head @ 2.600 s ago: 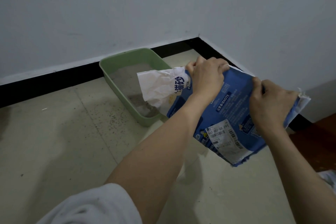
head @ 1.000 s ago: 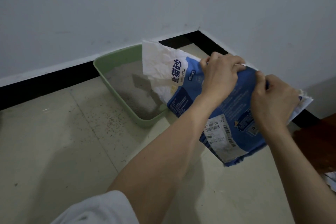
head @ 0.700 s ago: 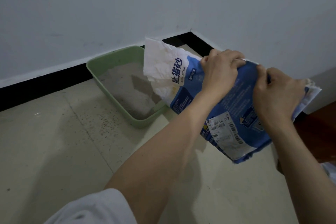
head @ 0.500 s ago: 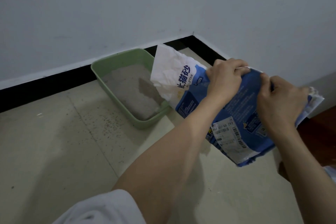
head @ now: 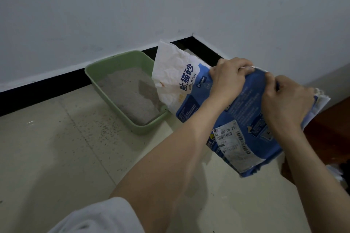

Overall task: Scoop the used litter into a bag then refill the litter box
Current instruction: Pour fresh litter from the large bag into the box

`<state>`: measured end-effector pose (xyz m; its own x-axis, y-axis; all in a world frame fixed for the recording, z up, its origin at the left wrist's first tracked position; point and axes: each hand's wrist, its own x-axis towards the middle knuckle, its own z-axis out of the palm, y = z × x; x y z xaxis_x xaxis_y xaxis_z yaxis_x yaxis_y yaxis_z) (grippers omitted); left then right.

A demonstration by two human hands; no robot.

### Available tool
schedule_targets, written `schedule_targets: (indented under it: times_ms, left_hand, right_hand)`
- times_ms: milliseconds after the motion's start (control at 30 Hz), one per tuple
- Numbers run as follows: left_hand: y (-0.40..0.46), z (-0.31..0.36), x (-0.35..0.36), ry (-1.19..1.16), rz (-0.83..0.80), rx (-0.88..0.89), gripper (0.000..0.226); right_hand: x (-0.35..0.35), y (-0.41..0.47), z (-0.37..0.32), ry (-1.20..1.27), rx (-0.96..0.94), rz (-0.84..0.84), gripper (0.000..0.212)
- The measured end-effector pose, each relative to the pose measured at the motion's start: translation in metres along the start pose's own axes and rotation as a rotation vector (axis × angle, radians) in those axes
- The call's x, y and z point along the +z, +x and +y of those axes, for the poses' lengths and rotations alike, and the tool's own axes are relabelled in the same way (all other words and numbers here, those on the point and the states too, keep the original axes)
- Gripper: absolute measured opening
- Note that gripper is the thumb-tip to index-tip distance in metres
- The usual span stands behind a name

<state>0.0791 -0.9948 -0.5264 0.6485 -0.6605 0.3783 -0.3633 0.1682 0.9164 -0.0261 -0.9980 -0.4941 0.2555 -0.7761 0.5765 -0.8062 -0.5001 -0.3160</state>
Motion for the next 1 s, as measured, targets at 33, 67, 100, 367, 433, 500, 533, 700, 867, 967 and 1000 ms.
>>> schedule_targets:
  times_ms: [33,67,100,367,433,500,533,700,867,967,1000]
  left_hand:
    - [0.002,-0.001,-0.002,0.003,-0.003,-0.001,0.014]
    - [0.004,-0.003,-0.005,-0.001,-0.010,-0.003,0.014]
    - [0.006,-0.005,-0.008,-0.015,-0.020,-0.008,0.014]
    - [0.014,-0.011,-0.025,0.051,-0.032,0.008,0.015]
    - [0.017,-0.013,-0.033,0.057,-0.026,0.011,0.014]
    - [0.021,-0.015,-0.039,0.066,-0.015,0.005,0.014]
    - [0.024,-0.017,-0.041,0.073,-0.005,0.006,0.015]
    - [0.033,-0.033,-0.038,0.074,0.015,-0.001,0.013]
    - [0.030,-0.049,-0.021,0.023,-0.029,-0.046,0.013]
    - [0.027,-0.047,-0.014,-0.046,-0.049,-0.068,0.013]
    - [0.027,-0.046,-0.011,-0.057,-0.054,-0.069,0.013]
  right_hand:
    - [0.001,0.000,-0.001,-0.005,-0.006,-0.004,0.048]
    - [0.002,0.001,-0.003,-0.012,-0.020,-0.005,0.047]
    - [0.003,0.001,-0.006,-0.019,-0.037,-0.003,0.046]
    - [0.017,0.001,-0.016,0.050,-0.035,-0.010,0.046]
    - [0.024,0.001,-0.021,0.061,-0.029,-0.018,0.047]
    - [0.032,0.003,-0.026,0.090,-0.020,-0.023,0.048]
    - [0.036,0.004,-0.028,0.105,-0.014,-0.026,0.048]
    - [0.053,0.006,-0.030,0.133,0.028,-0.060,0.050]
    - [0.059,-0.001,-0.017,0.106,0.043,-0.087,0.051]
    - [0.056,0.001,-0.009,0.076,0.042,-0.094,0.052]
    - [0.054,0.002,-0.006,0.067,0.040,-0.090,0.051]
